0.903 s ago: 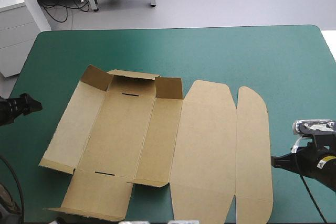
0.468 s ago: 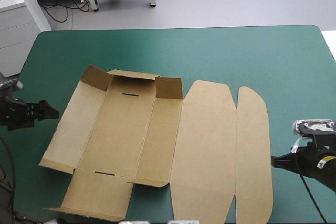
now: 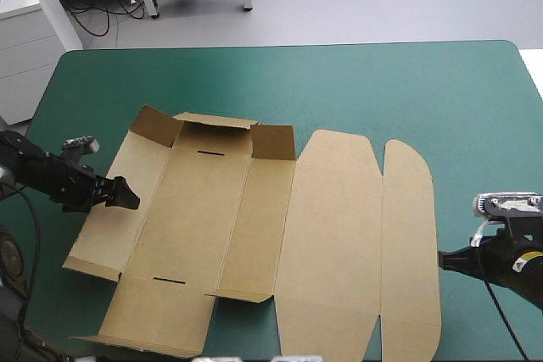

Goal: Fold the box

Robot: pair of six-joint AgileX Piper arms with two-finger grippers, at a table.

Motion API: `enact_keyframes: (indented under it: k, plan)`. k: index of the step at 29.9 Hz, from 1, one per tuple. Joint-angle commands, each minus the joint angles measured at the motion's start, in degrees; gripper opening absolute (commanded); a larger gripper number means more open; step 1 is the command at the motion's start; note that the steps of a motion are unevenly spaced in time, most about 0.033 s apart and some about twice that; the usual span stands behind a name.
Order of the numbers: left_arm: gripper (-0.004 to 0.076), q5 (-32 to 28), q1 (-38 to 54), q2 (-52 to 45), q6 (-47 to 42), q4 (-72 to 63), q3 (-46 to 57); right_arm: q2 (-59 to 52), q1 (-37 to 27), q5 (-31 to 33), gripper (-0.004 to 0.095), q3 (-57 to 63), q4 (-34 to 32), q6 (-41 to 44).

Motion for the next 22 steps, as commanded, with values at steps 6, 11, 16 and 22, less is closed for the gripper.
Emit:
enact_keyframes:
  k: [6,11,16,22]
  plan:
    - [0.0689,4.90,-2.31,-2.90,-3.13,-2.11,1.19,-0.03,-0.50,-2.68,-0.0020,-1.39,0.29,-0.33]
    - [0.0682,4.90,-2.31,-5.30,-3.00,-2.21,1.19,-0.03,-0.50,-1.98,-0.0020,-1.39,0.29,-0.33]
    - [0.0578,4.90,-2.31,-6.82,-3.53,-1.71,1.19,-0.03,-0.50,-2.55,-0.0020,-1.39,0.10,-0.33]
    - [0.0457,4.90,-2.31,-6.82,-4.23,-1.71,1.19,-0.03,-0.50,-3.96,-0.0020,-1.39,0.10,-0.33]
